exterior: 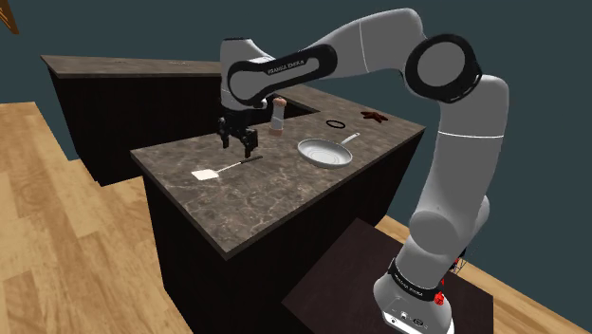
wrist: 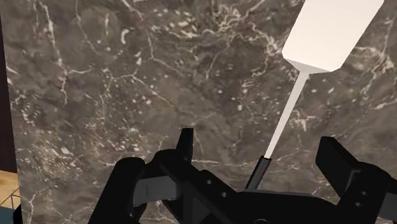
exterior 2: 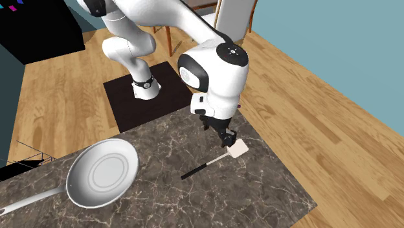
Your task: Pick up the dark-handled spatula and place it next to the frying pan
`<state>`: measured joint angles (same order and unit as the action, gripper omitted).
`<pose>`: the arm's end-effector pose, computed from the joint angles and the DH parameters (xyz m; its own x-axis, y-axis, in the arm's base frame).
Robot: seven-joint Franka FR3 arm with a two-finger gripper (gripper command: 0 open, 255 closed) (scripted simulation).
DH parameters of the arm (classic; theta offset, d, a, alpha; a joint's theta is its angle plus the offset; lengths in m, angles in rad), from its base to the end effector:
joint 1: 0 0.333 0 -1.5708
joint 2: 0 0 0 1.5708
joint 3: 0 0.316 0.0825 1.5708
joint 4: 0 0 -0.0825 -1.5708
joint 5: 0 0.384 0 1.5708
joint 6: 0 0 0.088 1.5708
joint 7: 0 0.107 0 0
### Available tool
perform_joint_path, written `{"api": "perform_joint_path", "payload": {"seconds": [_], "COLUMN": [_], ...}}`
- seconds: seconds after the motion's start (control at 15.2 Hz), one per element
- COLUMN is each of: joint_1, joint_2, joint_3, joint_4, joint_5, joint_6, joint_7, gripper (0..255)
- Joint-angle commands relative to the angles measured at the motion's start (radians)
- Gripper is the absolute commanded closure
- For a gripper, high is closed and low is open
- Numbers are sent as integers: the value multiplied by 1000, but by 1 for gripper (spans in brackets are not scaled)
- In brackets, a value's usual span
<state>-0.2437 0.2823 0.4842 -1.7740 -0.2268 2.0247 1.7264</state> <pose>0.6179 0.1163 0.4160 0.1660 -0.9834 0.0727 -0.9858 -0.1674 -0.0136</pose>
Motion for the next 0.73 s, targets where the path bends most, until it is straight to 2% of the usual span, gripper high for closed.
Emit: {"api": "perform_joint_path", "payload": {"seconds": [0.0, 0.2, 0.66], "joint_1": [17, 42, 45], "joint_2": [79, 193, 229], "joint_3": [-25, -68, -81], "joint_4": [76, 194, 163], "joint_5": [-27, -49, -65], "joint_6": [-14, -34, 30], "joint_7": [89, 197, 214], "gripper": [0, 0, 0]}}
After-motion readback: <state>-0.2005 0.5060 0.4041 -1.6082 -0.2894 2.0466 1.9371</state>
